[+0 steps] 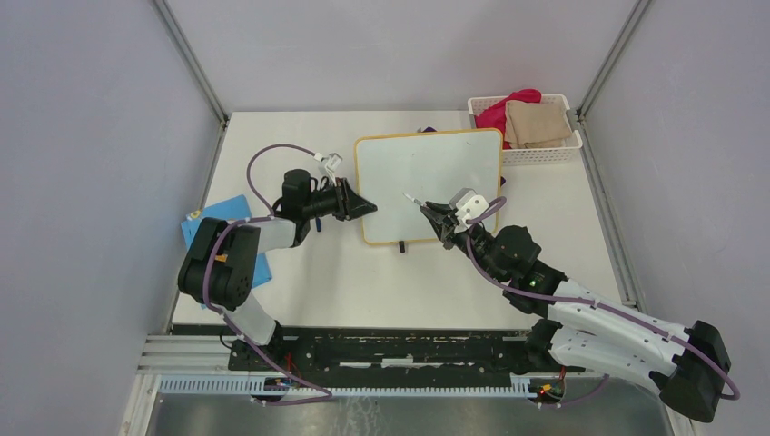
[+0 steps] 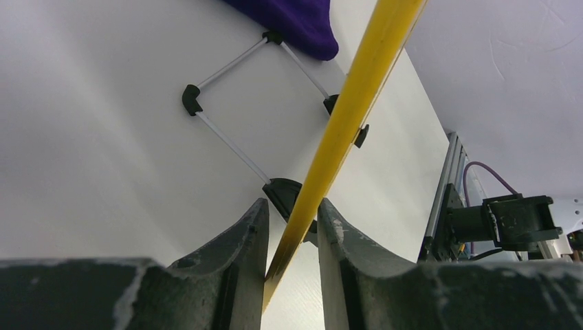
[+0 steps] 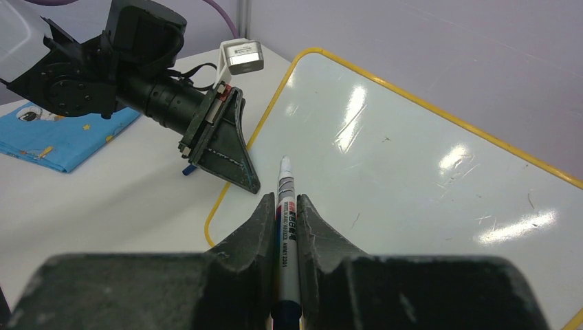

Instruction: Write a sentence on the whiteboard

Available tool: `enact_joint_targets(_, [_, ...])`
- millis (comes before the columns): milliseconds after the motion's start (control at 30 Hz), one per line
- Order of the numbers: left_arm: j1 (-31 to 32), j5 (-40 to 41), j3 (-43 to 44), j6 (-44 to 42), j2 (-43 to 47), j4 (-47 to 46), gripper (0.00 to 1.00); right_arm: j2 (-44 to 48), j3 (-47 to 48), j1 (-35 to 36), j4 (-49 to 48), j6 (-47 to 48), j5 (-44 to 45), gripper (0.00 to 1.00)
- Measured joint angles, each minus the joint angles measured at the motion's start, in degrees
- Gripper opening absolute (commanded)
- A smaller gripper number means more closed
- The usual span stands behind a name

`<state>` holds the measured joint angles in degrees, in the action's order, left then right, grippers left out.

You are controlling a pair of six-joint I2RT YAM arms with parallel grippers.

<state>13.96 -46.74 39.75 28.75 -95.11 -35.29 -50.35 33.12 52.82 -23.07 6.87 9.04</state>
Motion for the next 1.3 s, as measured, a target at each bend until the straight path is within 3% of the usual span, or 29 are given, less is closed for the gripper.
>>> enact_joint_targets(333, [-0.15,-1.97,0.61,0.00,-1.22,-0.09,0.26,-0.74,0.00,0.00,0.00,-0.20,-0.15,0.00])
enact_joint_targets(400, [-0.15,-2.27,0.63,0.00,-1.22,-0.09,0.29,-1.20,0.00,0.00,0.00,-0.24,-0.22,0.00])
enact_joint_targets(500, [-0.15,-2.84,0.70,0.00,-1.25,-0.11,0.44,-2.08,0.09,0.07,0.02,-0.44,-0.35,0.00])
enact_joint_targets(600, [-0.35,-2.80,0.70,0.04,-1.25,-0.04,0.50,-2.51,0.13,0.33,0.04,-0.46,-0.50,0.00])
enact_joint_targets(1133, [-2.12,-9.27,0.68,7.76,-5.64,-14.82,0.52,-2.60,0.17,0.42,0.02,-0.63,-1.11,0.00])
enact_joint_targets(1300, [-2.10,-9.92,0.68,7.85,-6.93,-14.93,0.44,-2.60,0.17,0.42,0.02,-0.63,-1.09,0.00])
